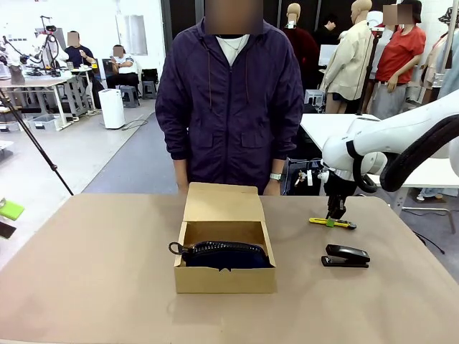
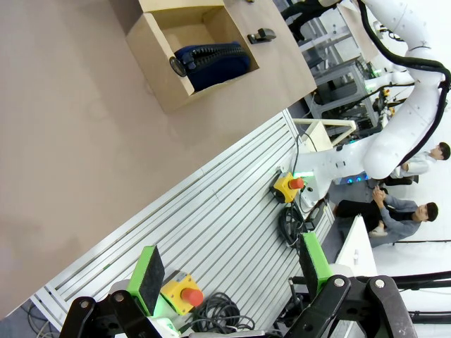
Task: Pack the items into the box.
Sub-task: Pick up the item indicated by the person and place it inside the Mailer Box.
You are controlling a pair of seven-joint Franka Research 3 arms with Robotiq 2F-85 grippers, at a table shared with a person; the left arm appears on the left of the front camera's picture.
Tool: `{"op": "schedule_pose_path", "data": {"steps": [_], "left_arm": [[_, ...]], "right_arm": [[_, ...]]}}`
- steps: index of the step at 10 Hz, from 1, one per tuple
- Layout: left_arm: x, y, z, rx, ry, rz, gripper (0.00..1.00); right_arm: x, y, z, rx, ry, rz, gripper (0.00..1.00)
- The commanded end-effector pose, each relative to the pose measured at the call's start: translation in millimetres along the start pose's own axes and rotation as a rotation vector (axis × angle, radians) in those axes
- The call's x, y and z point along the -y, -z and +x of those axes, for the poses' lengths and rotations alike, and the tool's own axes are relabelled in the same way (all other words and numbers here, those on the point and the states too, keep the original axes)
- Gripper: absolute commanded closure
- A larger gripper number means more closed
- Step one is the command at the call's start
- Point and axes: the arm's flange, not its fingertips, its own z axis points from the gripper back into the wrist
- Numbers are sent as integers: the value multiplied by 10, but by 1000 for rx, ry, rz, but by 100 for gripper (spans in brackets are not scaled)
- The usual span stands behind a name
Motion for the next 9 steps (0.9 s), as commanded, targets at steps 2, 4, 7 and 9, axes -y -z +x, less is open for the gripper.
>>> {"op": "schedule_pose_path", "data": {"steps": [2,4,7,9], "left_arm": [[-26,-14,-25,1,15,0,0],[-26,-14,-25,1,15,0,0],[-26,-14,-25,1,15,0,0],[-26,-14,-25,1,15,0,0]], "right_arm": [[-103,-56,-81,26,-36,1,100],[-104,-621,-96,-3,-52,-13,100],[-396,-1447,-152,0,-47,38,100],[-799,-1716,-194,20,-34,46,100]]}}
